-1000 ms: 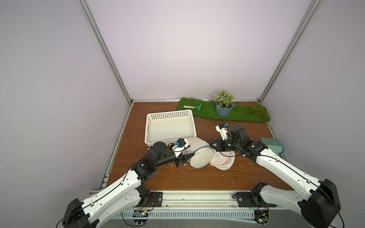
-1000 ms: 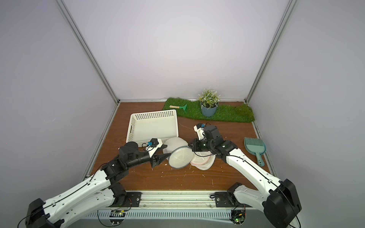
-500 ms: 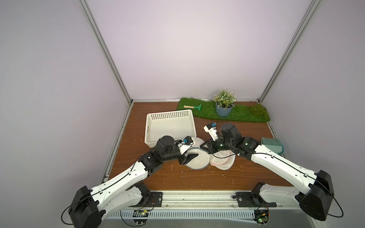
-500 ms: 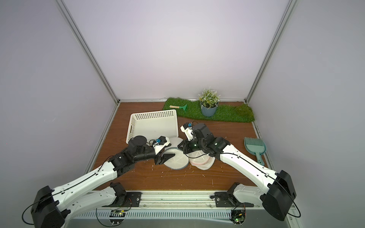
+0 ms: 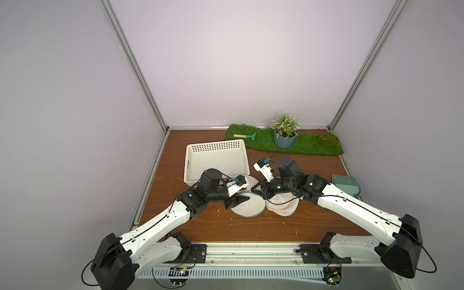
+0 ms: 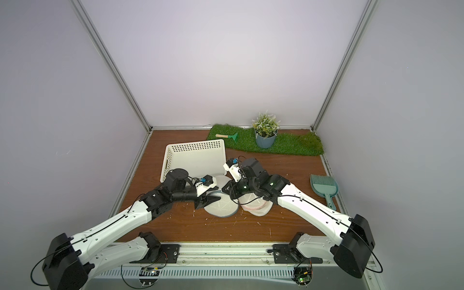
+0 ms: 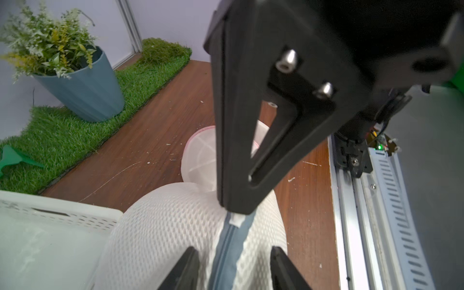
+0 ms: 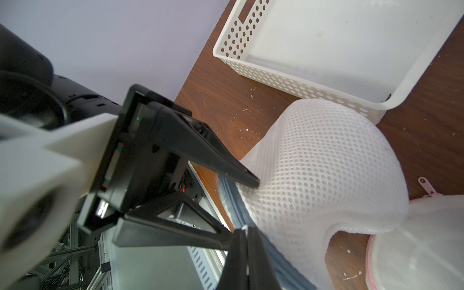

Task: Turn the laundry bag inside out
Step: Zip the zipper on the laundry bag, then place the laundry bag at the center of the board.

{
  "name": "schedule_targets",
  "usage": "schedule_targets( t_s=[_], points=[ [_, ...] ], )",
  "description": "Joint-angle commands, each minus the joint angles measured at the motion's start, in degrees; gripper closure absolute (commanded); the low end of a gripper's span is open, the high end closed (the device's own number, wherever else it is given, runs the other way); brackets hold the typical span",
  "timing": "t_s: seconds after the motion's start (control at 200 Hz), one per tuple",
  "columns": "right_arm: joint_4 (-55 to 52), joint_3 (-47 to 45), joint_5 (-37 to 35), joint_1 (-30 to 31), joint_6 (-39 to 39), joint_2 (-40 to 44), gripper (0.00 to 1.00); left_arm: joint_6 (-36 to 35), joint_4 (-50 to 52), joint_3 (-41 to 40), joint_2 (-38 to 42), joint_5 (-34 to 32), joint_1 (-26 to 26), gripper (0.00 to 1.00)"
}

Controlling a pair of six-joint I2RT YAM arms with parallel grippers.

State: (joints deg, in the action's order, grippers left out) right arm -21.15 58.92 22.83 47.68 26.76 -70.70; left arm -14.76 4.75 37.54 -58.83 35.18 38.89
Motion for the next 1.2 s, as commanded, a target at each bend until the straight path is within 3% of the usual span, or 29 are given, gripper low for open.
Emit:
schedule_targets(
  t_s=[0.0, 0.17, 0.455, 0.656, 0.781, 0.846, 1.061, 1.196],
  points=[
    [0.7, 2.2, 0.0, 0.4, -0.8, 0.3, 1.0, -1.5, 1.0, 0.0, 0.2, 3.0, -0.5, 0.71],
    [-0.3, 1.5, -5.1, -0.8, 1.6, 1.2, 1.0, -0.7, 0.9, -0.4, 1.8, 3.8, -0.5, 0.99],
    [0.9, -4.2, -5.3, -7.7, 4.8, 4.2, 1.0, 3.5, -3.8, -3.7, 6.2, 6.2, -0.5, 0.99],
    [3.7, -6.4, -2.0, -8.4, 5.4, 4.6, 1.0, 8.5, -9.5, -5.8, 8.3, 7.3, -0.7, 0.99],
    [9.9, -8.5, 1.8, -9.2, 6.8, 7.1, 0.55, 12.9, -13.7, -7.1, 8.5, 8.1, -0.9, 0.99],
    [14.1, -11.5, 4.5, -10.5, 7.8, 9.5, 0.41, 15.9, -16.9, -8.3, 8.6, 9.1, -1.0, 0.99],
    [36.0, -30.1, 13.8, -14.5, 9.9, 20.1, 0.12, 28.5, -31.4, -13.7, 9.4, 12.2, -1.5, 0.99],
    [44.2, -39.0, 14.8, -14.5, 10.1, 23.5, 0.09, 35.5, -40.2, -16.5, 8.7, 13.8, -1.5, 0.99]
  ],
)
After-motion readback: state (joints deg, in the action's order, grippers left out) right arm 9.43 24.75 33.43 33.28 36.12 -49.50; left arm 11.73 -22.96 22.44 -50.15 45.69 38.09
